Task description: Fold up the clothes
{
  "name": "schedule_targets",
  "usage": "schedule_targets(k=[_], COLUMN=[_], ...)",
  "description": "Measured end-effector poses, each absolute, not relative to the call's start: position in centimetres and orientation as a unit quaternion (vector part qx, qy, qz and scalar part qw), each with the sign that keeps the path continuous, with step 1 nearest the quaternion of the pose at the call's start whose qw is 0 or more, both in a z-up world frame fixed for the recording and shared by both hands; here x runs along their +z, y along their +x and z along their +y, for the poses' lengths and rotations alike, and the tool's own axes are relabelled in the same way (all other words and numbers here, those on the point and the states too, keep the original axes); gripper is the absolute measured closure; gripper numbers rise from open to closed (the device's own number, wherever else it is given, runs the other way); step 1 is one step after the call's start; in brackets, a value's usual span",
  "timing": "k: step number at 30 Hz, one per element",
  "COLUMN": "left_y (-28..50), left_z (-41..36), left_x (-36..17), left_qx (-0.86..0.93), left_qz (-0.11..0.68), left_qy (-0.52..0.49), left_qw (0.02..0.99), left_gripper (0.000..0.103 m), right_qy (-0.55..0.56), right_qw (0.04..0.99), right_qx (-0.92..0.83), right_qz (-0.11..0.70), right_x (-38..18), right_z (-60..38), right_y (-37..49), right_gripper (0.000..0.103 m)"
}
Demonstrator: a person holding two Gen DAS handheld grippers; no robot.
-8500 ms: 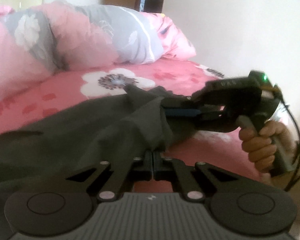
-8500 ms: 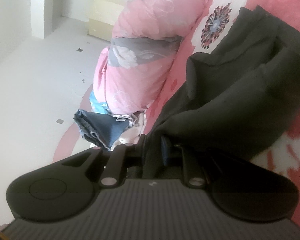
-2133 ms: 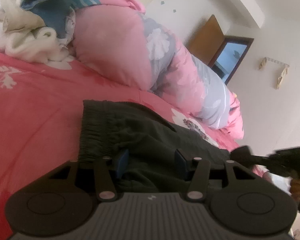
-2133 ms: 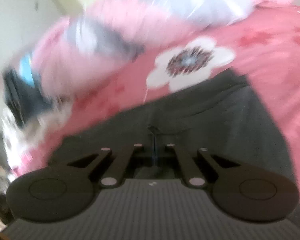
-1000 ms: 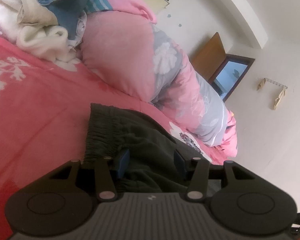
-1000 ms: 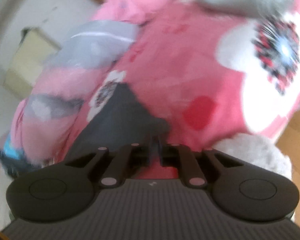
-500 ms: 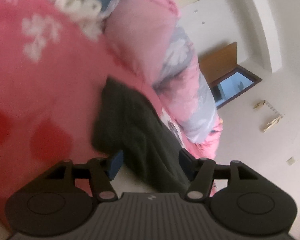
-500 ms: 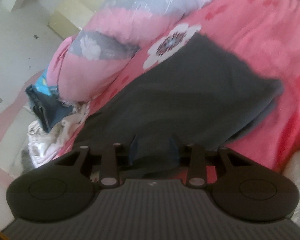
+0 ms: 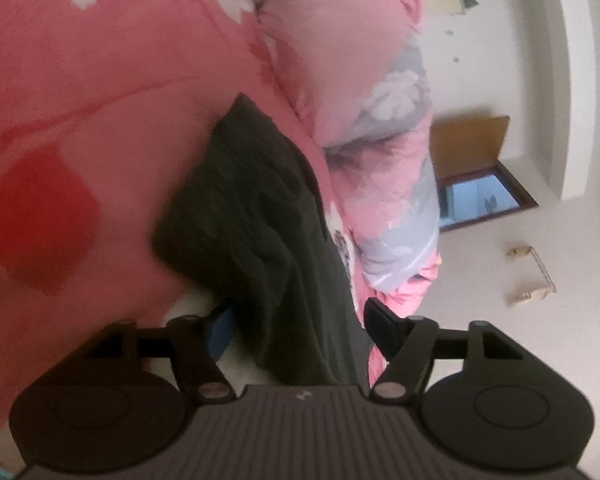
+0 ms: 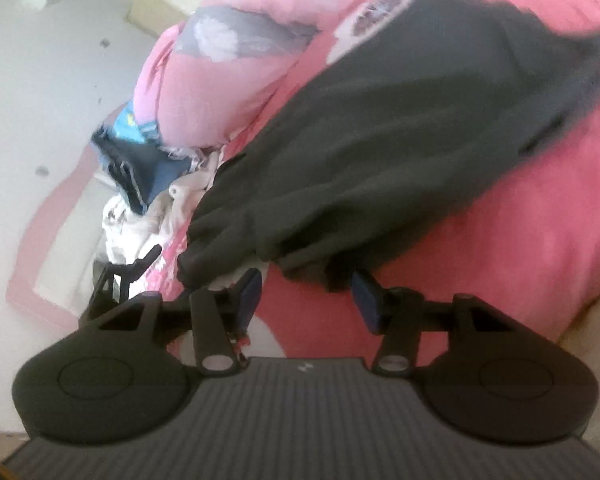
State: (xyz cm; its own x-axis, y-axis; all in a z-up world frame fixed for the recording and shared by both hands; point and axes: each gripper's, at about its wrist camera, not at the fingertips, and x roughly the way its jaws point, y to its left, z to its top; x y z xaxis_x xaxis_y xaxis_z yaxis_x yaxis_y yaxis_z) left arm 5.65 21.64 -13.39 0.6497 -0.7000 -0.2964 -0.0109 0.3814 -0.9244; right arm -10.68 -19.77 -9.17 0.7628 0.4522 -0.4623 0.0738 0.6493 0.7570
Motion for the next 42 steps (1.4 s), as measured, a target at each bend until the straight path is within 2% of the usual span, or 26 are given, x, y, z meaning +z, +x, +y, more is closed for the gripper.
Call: schedule_targets(k=[1, 5, 7, 9, 12, 16, 20, 24, 25, 30, 32, 35, 39, 42], left_y=[5.8, 6.1, 6.3, 6.5, 6.7, 7.3, 7.5, 7.5, 7.5, 7.5, 7.5, 7.4, 7.2, 7.3], left_z=[21.5, 21.3, 21.3, 21.4, 21.8, 22.6, 22.8, 23.0, 23.0, 23.1, 23.1, 23.2, 23.3, 23.3], left_x=[-13.4, -13.8, -14.0, -14.2, -14.2, -14.2, -14.3, -14.8, -14.9, -15.0, -15.2, -15.5, -15.9, -15.8], left_qx=[-0.225, -0.218, -0.216, -0.216, -0.219, -0.229, -0.232, -0.231, -0.231, -0.236, -0.238, -0.238, -0.238, -0.238], left_qz=[0.352, 0.360, 0.365, 0.368, 0.366, 0.359, 0.358, 0.360, 0.361, 0.363, 0.364, 0.366, 0.368, 0.368], left_qy=[-0.505, -0.506, -0.510, -0.514, -0.527, -0.544, -0.544, -0.545, -0.545, -0.537, -0.536, -0.537, -0.539, -0.537], left_qw=[0.755, 0.753, 0.749, 0.744, 0.735, 0.723, 0.723, 0.721, 0.721, 0.724, 0.723, 0.722, 0.719, 0.721], left_gripper=[0.043, 0.067, 0.078, 0.091, 0.095, 0.097, 0.097, 0.098, 0.098, 0.098, 0.098, 0.098, 0.098, 0.098], right_qy=[0.402, 0.357, 0.331, 0.305, 0.223, -0.025, -0.278, -0.407, -0.410, -0.290, -0.188, 0.028, 0.270, 0.315], right_qw=[0.848, 0.869, 0.880, 0.890, 0.914, 0.952, 0.924, 0.867, 0.863, 0.907, 0.932, 0.956, 0.928, 0.917], right_qx=[0.111, 0.102, 0.098, 0.095, 0.103, 0.111, 0.117, 0.094, 0.089, 0.032, 0.003, -0.010, 0.023, 0.051], right_qz=[0.327, 0.327, 0.326, 0.325, 0.324, 0.283, 0.235, 0.273, 0.281, 0.304, 0.310, 0.292, 0.256, 0.238], right_x=[-9.3, -9.1, -9.1, -9.1, -8.3, -4.9, -4.0, -7.2, -7.6, -6.1, -5.2, -4.4, -5.2, -5.5], right_z=[-19.6, -18.4, -18.0, -17.5, -16.5, -14.7, -12.3, -11.8, -12.0, -15.3, -17.9, -22.3, -26.1, -25.8], right_y=[-10.5, -9.7, -9.3, -8.9, -8.3, -8.7, -9.5, -9.7, -9.8, -11.1, -11.6, -13.0, -13.6, -12.6], right_gripper=[0.053, 0.055, 0.066, 0.090, 0.100, 0.101, 0.101, 0.102, 0.102, 0.102, 0.100, 0.098, 0.090, 0.090])
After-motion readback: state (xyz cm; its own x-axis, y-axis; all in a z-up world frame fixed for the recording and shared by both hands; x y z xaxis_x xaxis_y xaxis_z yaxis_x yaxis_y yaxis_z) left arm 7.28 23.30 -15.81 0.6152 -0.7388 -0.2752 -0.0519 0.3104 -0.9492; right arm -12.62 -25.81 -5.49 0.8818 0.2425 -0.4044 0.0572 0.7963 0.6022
